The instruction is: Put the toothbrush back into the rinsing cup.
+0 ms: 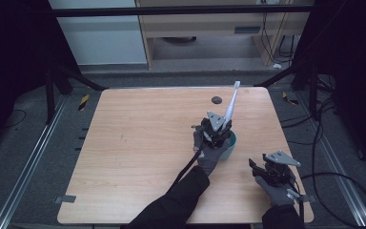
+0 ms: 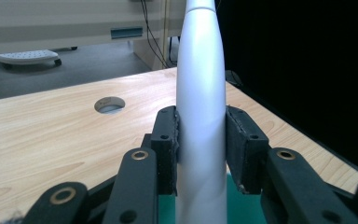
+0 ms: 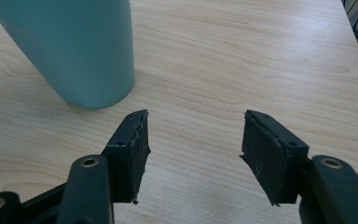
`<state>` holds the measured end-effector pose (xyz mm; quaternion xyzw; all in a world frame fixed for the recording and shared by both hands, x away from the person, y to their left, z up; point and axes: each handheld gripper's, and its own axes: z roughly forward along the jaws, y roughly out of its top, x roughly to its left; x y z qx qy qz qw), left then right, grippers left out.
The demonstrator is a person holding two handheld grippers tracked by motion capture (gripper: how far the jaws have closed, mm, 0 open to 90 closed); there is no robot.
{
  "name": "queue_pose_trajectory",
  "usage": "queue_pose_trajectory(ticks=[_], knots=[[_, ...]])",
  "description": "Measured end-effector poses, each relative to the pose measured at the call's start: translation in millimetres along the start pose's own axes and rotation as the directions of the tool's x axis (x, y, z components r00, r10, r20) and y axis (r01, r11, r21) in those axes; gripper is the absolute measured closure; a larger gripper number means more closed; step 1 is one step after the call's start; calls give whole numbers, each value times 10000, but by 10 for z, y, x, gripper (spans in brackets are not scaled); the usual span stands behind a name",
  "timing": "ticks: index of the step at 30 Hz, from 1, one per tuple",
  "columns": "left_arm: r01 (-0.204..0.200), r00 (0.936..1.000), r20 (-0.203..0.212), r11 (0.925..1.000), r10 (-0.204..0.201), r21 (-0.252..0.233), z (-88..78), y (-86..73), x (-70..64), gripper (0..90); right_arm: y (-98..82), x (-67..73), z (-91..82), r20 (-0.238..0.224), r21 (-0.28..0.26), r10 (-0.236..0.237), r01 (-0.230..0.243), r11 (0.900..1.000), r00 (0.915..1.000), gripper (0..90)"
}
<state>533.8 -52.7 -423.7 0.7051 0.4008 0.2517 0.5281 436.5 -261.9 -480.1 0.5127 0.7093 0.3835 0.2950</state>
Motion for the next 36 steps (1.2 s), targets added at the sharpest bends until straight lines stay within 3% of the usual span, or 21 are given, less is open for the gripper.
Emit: queue_pose_trajectory(ticks=[13,20,25,31,36], knots=[[-203,9997,-139,9990,209,393,40,-162,-13,657,1,-5,-1,-8,31,-1,1,10000,10000,408],[-457,9990,7,9977,457,507,18,-179,-9,654,3,2,3,-33,52,25,-25,10000,10000,406],[-584,9982,123,9975,580,398,-32,-159,-2,588,3,-2,-1,4,29,-3,3,10000,10000,406],[-1090,9914,780,9929,1052,467,-236,-107,63,487,1,-21,-14,64,16,2,-3,10000,10000,404],[-1475,9815,1338,9865,1371,714,-522,-99,235,424,-2,-30,-26,161,5,40,-40,10000,9999,394]])
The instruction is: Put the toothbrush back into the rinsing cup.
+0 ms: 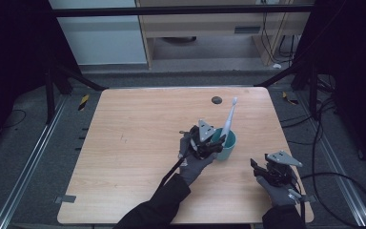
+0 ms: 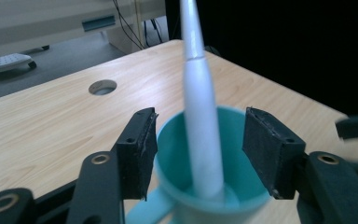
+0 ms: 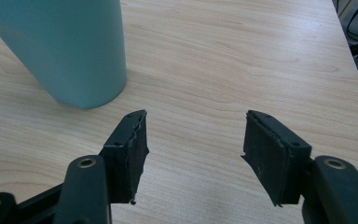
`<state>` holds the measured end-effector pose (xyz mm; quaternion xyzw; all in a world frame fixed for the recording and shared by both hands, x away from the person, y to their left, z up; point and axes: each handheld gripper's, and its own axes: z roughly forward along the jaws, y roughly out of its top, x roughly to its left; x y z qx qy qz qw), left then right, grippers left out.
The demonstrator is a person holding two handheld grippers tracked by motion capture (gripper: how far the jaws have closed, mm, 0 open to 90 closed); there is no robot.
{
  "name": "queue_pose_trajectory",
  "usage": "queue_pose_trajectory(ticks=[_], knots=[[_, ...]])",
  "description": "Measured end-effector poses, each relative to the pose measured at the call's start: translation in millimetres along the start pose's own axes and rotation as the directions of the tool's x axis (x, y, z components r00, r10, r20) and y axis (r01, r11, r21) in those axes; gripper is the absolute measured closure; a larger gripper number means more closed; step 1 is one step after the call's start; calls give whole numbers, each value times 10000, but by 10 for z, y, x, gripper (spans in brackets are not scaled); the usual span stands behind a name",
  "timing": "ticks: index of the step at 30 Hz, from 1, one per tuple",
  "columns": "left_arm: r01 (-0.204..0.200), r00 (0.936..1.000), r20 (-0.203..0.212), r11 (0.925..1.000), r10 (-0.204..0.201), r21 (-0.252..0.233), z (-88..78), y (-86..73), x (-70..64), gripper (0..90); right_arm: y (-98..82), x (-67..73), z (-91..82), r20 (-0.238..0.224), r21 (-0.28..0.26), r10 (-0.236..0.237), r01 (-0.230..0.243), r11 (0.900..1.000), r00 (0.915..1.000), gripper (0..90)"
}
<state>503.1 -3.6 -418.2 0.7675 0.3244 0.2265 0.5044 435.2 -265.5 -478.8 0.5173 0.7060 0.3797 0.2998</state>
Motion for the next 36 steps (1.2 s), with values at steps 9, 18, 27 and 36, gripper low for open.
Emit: queue_pose_trajectory(ticks=[9,18,27,36], knots=[[-108,9994,333,9968,82,798,-581,-187,419,383,-5,8,13,78,68,-35,34,10000,10000,376],[433,9987,-316,9913,-397,1243,-1046,-440,878,365,-12,4,12,101,77,-50,49,10000,9999,363],[788,9943,-833,9843,-663,1578,-1420,-800,1191,339,-20,16,24,58,133,-14,13,9999,10000,351],[1530,9812,-1486,9660,-1234,2085,-1606,-1130,1439,326,-29,14,13,-4,142,-50,50,9999,10000,330]])
